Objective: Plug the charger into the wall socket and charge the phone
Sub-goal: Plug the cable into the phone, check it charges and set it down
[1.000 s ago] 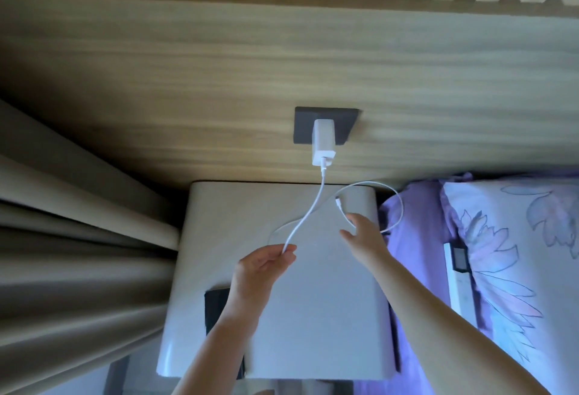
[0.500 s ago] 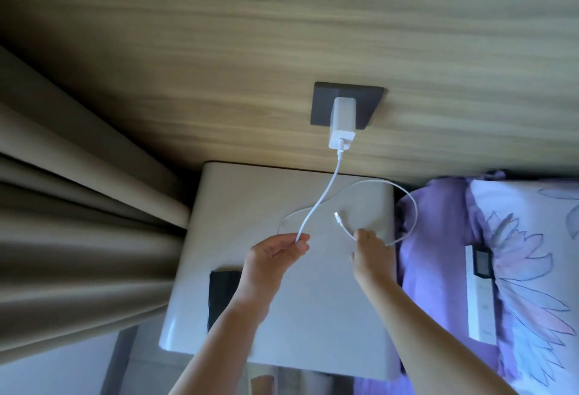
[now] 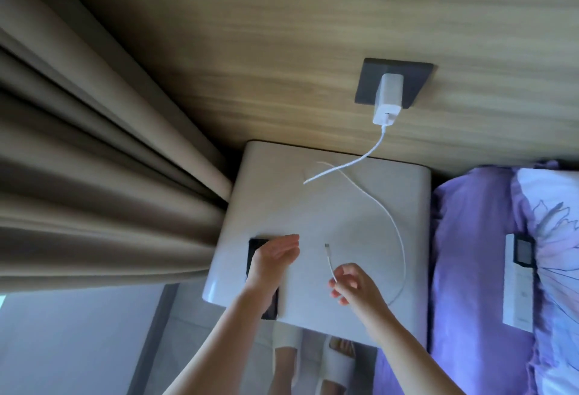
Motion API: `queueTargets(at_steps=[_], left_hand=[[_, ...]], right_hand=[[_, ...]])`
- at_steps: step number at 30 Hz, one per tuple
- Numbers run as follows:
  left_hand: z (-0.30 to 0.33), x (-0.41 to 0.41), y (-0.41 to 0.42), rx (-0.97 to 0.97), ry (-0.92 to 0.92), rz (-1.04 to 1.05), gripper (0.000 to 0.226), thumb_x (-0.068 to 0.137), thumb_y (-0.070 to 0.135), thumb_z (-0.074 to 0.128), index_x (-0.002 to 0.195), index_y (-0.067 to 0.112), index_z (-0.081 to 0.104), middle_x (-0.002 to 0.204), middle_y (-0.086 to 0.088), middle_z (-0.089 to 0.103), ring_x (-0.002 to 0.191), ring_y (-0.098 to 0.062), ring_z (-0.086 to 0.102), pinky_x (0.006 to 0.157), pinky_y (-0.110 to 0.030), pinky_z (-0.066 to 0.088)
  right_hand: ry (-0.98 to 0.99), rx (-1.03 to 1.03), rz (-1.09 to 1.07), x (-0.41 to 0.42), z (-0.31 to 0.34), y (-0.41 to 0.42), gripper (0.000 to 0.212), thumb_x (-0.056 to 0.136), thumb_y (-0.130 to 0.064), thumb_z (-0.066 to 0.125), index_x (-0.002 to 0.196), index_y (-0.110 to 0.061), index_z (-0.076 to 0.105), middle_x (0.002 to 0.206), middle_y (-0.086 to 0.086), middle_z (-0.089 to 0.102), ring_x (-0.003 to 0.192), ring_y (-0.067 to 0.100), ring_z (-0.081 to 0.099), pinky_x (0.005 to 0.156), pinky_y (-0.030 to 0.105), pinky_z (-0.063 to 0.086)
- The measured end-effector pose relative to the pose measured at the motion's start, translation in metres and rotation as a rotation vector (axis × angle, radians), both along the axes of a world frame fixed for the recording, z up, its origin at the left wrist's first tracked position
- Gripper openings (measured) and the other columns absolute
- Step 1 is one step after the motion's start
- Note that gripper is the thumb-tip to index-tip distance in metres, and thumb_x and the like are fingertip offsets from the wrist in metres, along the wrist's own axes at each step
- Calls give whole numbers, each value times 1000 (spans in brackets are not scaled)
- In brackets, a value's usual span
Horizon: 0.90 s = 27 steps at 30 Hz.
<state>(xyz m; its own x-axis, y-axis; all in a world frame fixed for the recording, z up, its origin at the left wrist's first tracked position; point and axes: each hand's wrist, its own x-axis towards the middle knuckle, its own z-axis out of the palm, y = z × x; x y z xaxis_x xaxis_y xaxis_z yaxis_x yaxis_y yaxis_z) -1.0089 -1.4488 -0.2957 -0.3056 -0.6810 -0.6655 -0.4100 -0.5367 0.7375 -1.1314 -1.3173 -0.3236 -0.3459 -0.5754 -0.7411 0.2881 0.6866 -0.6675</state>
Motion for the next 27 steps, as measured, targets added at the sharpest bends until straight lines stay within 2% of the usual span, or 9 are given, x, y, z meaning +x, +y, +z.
queueTargets(at_steps=[2,4,7,10,15,19,23,25,27], left_hand=[[-9,14,0,17,-52,21,30,85,-1,61,115,2,63,119,-16,65,99,-17,62,90,-18,48],[-18,29,1,-15,-192,3,35,86,3,61,121,6,61,125,-16,62,110,-24,59,101,-33,45],[-33,47,3,-87,-481,-65,47,85,17,63,130,18,52,130,-11,52,112,-28,55,98,-36,46],[-44,56,5,-54,-652,-106,57,81,26,65,133,17,43,129,-14,46,112,-34,52,96,-44,47],[-55,54,12,-77,-871,-249,71,74,37,73,127,10,35,128,-16,46,122,-33,43,94,-45,45],[-57,53,12,11,-815,-191,63,70,41,76,116,11,45,117,-14,50,109,-33,52,88,-43,49],[-48,48,15,54,-575,-15,30,80,25,69,95,14,45,110,-18,60,82,-28,53,71,-34,46],[-38,42,16,114,-467,72,25,84,20,65,98,13,45,111,-19,62,87,-30,57,74,-36,48],[-23,32,15,211,-336,202,27,87,18,62,108,7,49,111,-20,62,97,-35,61,81,-43,52]], right_hand=[[-88,-12,-59,13,3,1,25,87,1,53,90,-23,61,69,0,69,48,4,57,50,16,43],[-141,-39,-93,24,4,1,23,91,-5,54,95,-24,66,61,-2,64,42,6,48,47,17,38],[-187,-73,-117,38,7,-2,16,93,-13,57,100,-16,71,58,-1,57,45,7,45,45,15,38],[-211,-51,-128,42,11,-7,16,91,-7,58,100,-10,71,74,4,64,59,12,56,50,18,46],[-202,-7,-73,39,17,-4,16,93,-12,54,91,-15,70,81,2,69,39,4,39,39,13,29],[-191,53,-58,31,19,-3,28,92,-31,56,79,-15,75,65,0,58,37,5,28,37,14,22],[-189,25,-48,29,31,-5,26,89,-40,59,88,-20,76,49,-6,47,40,9,31,39,18,24],[-178,2,-96,29,40,-7,24,89,-33,62,87,-14,76,52,-5,57,41,8,41,40,17,33],[-176,-18,-151,28,52,-11,20,89,-26,63,82,-12,76,57,-3,63,42,8,44,39,17,32]])
